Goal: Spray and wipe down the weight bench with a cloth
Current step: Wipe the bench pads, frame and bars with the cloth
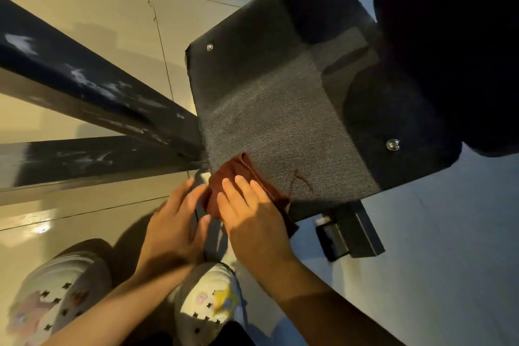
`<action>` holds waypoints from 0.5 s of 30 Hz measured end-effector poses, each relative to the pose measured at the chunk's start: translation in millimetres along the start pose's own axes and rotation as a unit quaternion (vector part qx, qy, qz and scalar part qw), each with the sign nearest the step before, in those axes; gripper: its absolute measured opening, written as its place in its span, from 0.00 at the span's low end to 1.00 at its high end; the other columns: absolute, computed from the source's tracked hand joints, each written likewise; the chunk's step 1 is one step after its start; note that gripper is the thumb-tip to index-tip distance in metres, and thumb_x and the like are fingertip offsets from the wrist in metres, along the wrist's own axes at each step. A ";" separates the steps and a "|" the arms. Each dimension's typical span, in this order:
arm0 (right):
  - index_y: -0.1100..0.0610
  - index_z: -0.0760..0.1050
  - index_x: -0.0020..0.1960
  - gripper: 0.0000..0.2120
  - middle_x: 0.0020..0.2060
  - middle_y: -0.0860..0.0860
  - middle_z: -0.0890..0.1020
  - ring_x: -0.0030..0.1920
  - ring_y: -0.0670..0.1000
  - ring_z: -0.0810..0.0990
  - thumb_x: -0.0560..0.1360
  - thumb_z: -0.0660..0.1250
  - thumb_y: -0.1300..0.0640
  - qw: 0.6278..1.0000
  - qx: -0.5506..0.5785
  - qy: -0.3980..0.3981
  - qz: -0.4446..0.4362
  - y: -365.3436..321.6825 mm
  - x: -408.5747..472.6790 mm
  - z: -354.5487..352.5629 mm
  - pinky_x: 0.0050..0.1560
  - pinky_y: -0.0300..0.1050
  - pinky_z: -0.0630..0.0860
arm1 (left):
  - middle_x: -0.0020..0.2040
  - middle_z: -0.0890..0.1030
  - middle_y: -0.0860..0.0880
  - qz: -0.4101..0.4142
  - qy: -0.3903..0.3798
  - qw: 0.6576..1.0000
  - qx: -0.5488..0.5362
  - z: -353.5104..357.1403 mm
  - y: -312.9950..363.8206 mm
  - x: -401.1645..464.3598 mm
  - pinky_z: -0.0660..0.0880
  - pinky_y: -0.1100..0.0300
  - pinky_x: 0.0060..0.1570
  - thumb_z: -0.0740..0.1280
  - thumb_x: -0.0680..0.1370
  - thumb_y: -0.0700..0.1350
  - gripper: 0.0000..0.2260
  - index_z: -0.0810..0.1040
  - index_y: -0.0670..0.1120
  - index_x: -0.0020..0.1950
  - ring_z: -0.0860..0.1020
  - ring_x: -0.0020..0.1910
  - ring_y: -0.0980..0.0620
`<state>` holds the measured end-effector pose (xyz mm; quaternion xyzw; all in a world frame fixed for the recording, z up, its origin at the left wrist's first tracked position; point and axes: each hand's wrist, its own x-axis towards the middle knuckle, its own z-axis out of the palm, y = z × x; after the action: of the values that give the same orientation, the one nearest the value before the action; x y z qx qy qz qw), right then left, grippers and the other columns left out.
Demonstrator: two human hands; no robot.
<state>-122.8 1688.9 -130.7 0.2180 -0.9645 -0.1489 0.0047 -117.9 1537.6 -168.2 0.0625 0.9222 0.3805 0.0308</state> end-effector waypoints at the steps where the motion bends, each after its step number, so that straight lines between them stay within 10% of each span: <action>1: 0.57 0.81 0.58 0.21 0.61 0.56 0.80 0.63 0.57 0.78 0.74 0.55 0.57 1.000 0.015 0.018 -0.006 5.0 -1.5 -2.4 0.65 0.52 0.73 | 0.63 0.76 0.35 0.019 -0.002 1.000 0.004 1.4 1.6 -2.0 0.75 0.41 0.52 0.61 0.73 0.51 0.24 0.75 0.38 0.65 0.79 0.56 0.35; 7: 0.59 0.79 0.62 0.22 0.63 0.58 0.78 0.65 0.60 0.76 0.68 0.76 0.59 0.981 -0.035 0.124 0.144 110.4 -26.0 -57.7 0.67 0.55 0.69 | 0.65 0.76 0.41 0.083 -0.021 0.996 -0.002 -10.3 15.7 -9.4 0.78 0.43 0.53 0.57 0.73 0.54 0.25 0.74 0.44 0.66 0.80 0.55 0.40; 11: 0.60 0.73 0.67 0.20 0.69 0.60 0.72 0.69 0.62 0.70 0.80 0.56 0.52 0.957 -0.067 0.164 0.231 159.5 -51.8 -92.5 0.70 0.56 0.63 | 0.64 0.77 0.41 0.098 -0.016 0.994 -0.035 -11.5 23.8 -10.4 0.77 0.45 0.55 0.59 0.74 0.53 0.22 0.75 0.47 0.65 0.79 0.56 0.41; 15: 0.61 0.73 0.68 0.20 0.69 0.61 0.72 0.70 0.64 0.69 0.79 0.60 0.54 0.956 -0.083 0.153 0.235 136.5 -38.7 -74.5 0.72 0.58 0.58 | 0.64 0.76 0.42 0.106 -0.020 0.992 -0.065 -19.3 30.6 -6.1 0.74 0.44 0.59 0.59 0.74 0.53 0.19 0.71 0.53 0.65 0.77 0.59 0.41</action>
<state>-139.5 1801.5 -17.9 0.0047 -0.9605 -0.1879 0.2052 -111.1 1544.8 -132.9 0.1652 0.8830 0.4391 0.0125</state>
